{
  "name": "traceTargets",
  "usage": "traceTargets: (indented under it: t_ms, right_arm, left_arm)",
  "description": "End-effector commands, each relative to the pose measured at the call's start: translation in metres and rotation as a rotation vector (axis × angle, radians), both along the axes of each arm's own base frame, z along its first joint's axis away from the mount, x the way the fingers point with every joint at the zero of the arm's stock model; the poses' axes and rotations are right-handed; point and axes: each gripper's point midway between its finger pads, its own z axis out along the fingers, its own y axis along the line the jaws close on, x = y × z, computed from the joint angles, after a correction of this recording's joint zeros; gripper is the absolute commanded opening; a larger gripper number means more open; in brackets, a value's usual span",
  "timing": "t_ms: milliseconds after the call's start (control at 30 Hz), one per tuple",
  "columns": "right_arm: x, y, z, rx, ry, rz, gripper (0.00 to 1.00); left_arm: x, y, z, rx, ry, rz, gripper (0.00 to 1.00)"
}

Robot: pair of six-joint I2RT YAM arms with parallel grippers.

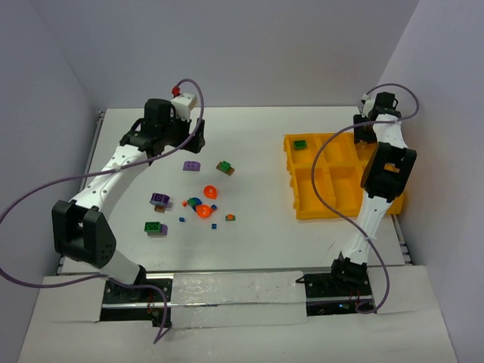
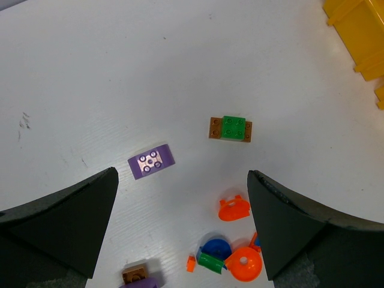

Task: Sort the legos into containers by color

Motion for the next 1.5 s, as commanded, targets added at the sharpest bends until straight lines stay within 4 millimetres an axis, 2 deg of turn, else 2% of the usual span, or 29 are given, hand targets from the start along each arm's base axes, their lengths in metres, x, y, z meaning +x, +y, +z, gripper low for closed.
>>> traceTargets:
  t_ms: [0, 67, 167, 200, 333, 433, 600, 633, 667, 700, 767, 800, 833, 867, 900, 933, 1000, 1067, 1200, 1233, 1367, 1467]
  right_arm:
    - [0.022, -0.007, 0.021, -0.064, -0.078, -0.011, 0.64]
    - [0.022, -0.01, 0.027, -0.079, -0.088, -0.019, 0.64]
    - [0.021, -0.007, 0.051, -0.075, -0.132, -0.023, 0.65]
    - [0.021, -0.005, 0.065, -0.074, -0.159, -0.024, 0.65]
    - [0.015, 0.0, 0.097, -0.078, -0.221, -0.019, 0.68]
    - [0.008, 0.001, 0.138, -0.106, -0.293, -0.025, 0.7]
    - [-0.005, 0.001, 0.184, -0.15, -0.379, -0.049, 0.72]
    - [-0.006, 0.001, 0.186, -0.15, -0.384, -0.05, 0.72]
    - [-0.011, 0.003, 0.207, -0.155, -0.425, -0.057, 0.73]
    - [-0.013, 0.005, 0.213, -0.153, -0.438, -0.053, 0.73]
    - [-0.018, 0.023, 0.231, -0.099, -0.481, 0.009, 0.76]
    - [-0.021, 0.032, 0.24, -0.073, -0.497, 0.037, 0.82]
    - [-0.023, 0.045, 0.245, -0.028, -0.51, 0.078, 0.93]
    - [-0.025, 0.057, 0.249, 0.017, -0.519, 0.12, 0.99]
    - [-0.028, 0.064, 0.253, 0.04, -0.526, 0.138, 1.0]
    - [-0.031, 0.081, 0.257, 0.097, -0.53, 0.184, 1.0]
    - [-0.036, 0.099, 0.264, 0.151, -0.538, 0.222, 1.0]
    - [-0.04, 0.124, 0.265, 0.203, -0.538, 0.269, 1.0]
    - [-0.051, 0.165, 0.267, 0.308, -0.536, 0.351, 1.0]
    - [-0.052, 0.168, 0.263, 0.315, -0.525, 0.354, 1.0]
    - [-0.063, 0.209, 0.256, 0.361, -0.49, 0.435, 1.0]
    - [-0.068, 0.223, 0.25, 0.377, -0.468, 0.463, 1.0]
  left_arm:
    - [0.01, 0.002, 0.019, -0.009, -0.047, 0.014, 0.99]
    - [0.011, 0.002, 0.02, -0.012, -0.051, 0.014, 0.99]
    - [0.011, 0.002, 0.022, -0.019, -0.06, 0.014, 0.99]
    - [0.011, 0.002, 0.024, -0.023, -0.063, 0.014, 0.99]
    - [0.01, 0.002, 0.026, -0.037, -0.079, 0.007, 0.99]
    - [0.007, 0.002, 0.032, -0.052, -0.111, 0.001, 0.99]
    - [0.001, 0.002, 0.031, -0.057, -0.131, -0.014, 0.99]
    - [0.001, 0.003, 0.031, -0.055, -0.128, -0.015, 0.99]
    - [-0.001, 0.003, 0.03, -0.048, -0.128, -0.025, 0.99]
    - [-0.003, 0.003, 0.028, -0.045, -0.127, -0.039, 0.99]
    - [-0.013, -0.001, 0.023, -0.023, -0.131, -0.139, 0.97]
    - [-0.019, -0.002, 0.021, -0.009, -0.136, -0.203, 0.97]
    - [-0.025, -0.002, 0.018, -0.017, -0.124, -0.267, 0.97]
    - [-0.028, -0.001, 0.017, -0.018, -0.124, -0.315, 0.96]
    - [-0.029, 0.001, 0.016, -0.02, -0.12, -0.356, 0.96]
    - [-0.028, 0.007, 0.013, -0.018, -0.108, -0.394, 0.96]
    - [-0.017, 0.023, 0.004, 0.006, -0.064, -0.442, 0.94]
    - [-0.012, 0.027, -0.008, 0.008, -0.019, -0.533, 0.94]
    - [0.0, 0.036, -0.051, 0.122, -0.023, -0.707, 0.93]
    - [0.002, 0.037, -0.054, 0.13, -0.027, -0.713, 0.93]
    - [0.022, 0.042, -0.089, 0.225, -0.083, -0.81, 0.89]
    - [0.036, 0.041, -0.101, 0.246, -0.102, -0.84, 0.89]
